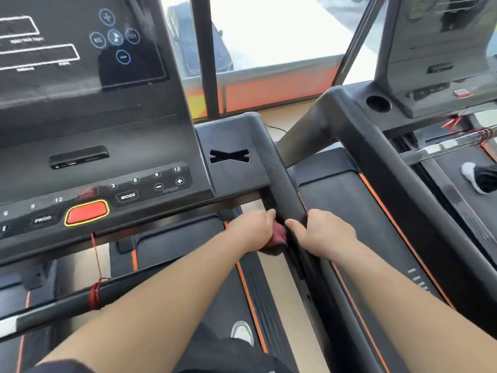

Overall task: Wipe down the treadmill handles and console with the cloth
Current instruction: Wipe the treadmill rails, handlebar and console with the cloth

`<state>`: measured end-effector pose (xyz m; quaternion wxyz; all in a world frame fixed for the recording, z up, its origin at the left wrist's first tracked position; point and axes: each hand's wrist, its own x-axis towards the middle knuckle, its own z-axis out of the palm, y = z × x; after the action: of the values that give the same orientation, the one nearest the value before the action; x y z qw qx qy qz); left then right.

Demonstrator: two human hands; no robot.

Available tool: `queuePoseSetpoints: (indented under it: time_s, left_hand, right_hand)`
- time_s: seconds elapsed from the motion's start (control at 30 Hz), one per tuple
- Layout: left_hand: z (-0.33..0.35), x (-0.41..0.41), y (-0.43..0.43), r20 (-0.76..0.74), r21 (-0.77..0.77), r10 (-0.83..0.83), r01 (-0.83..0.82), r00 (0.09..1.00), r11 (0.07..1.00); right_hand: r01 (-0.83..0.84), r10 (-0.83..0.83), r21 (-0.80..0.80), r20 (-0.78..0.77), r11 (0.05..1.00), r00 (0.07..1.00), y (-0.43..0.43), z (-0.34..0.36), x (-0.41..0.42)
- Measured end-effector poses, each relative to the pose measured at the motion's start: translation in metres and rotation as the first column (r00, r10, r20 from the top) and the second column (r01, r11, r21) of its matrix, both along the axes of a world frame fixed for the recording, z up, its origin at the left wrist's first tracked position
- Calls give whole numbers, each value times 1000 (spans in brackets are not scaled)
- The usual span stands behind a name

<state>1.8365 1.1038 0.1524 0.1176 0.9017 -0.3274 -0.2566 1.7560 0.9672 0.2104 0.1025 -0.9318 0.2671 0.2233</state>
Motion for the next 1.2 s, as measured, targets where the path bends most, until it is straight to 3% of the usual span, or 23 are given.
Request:
queuePoseSetpoints:
  time_s: [0.1,0.27,0.33,0.37,0.43,0.47,0.5,0.6,0.73,0.8,0.87,0.93,0.97,1.0,1.03,1.1,1.17,1.2]
  left_hand:
    - [-9,-43,8,195,63,93,-107,976,992]
    - [-12,-50,20,268,76,-12,-9,963,997]
    - [-3,-21,10,187,7,-91,91,978,996]
    - [5,-6,7,29,-18,-78,78,997,997]
    - [13,17,7,-261,49,10,3,965,999]
    - [12,21,9,-274,97,18,9,962,995]
    - [10,17,12,-212,124,1,26,977,992]
    - [-2,-33,22,178,152,-2,-25,984,988]
    - [-5,-65,22,279,182,-16,-36,960,983]
    - [-7,-39,15,174,79,18,-32,985,996]
    - [0,-8,14,-99,37,4,0,995,999]
    - [8,5,18,-325,-12,11,-15,946,1000]
    - [9,4,19,-329,-3,16,-18,944,1000]
    - [9,0,19,-264,29,22,-15,964,999]
    - [4,-10,18,-105,78,22,-14,994,997]
    - [-7,-37,22,245,171,-15,-28,969,985]
    - [-13,-53,30,348,239,-82,-4,934,971]
    - [-11,-49,31,316,221,-94,23,944,975]
  right_hand:
    - [15,-15,-4,7,1000,1000,2,-3,-1]
    - [25,-25,-7,25,1000,999,2,-7,-2]
    - [25,-25,-8,28,1000,999,2,-9,-2]
    - [24,-24,-10,28,1000,999,2,-9,-2]
    - [19,-19,-15,30,1000,999,4,-11,-3]
    - [19,-19,-16,36,1000,999,4,-12,-4]
    - [19,-19,-16,42,1000,999,4,-12,-4]
    - [28,-27,-10,39,1000,999,2,-13,-5]
    - [18,-18,-14,39,1000,999,1,-14,-4]
    - [20,-19,-10,37,1000,999,0,-15,-3]
    - [24,-23,-6,42,1000,999,1,-14,-4]
    - [23,-23,-3,57,1000,998,3,-13,-6]
    - [23,-23,-2,62,1000,998,4,-13,-6]
    - [23,-23,-3,65,1000,998,4,-14,-7]
    - [22,-22,-5,65,1000,998,4,-14,-7]
    - [22,-22,-5,68,1000,997,4,-14,-8]
    - [20,-20,-9,68,1000,997,4,-13,-7]
    - [19,-18,-9,66,1000,998,3,-13,-7]
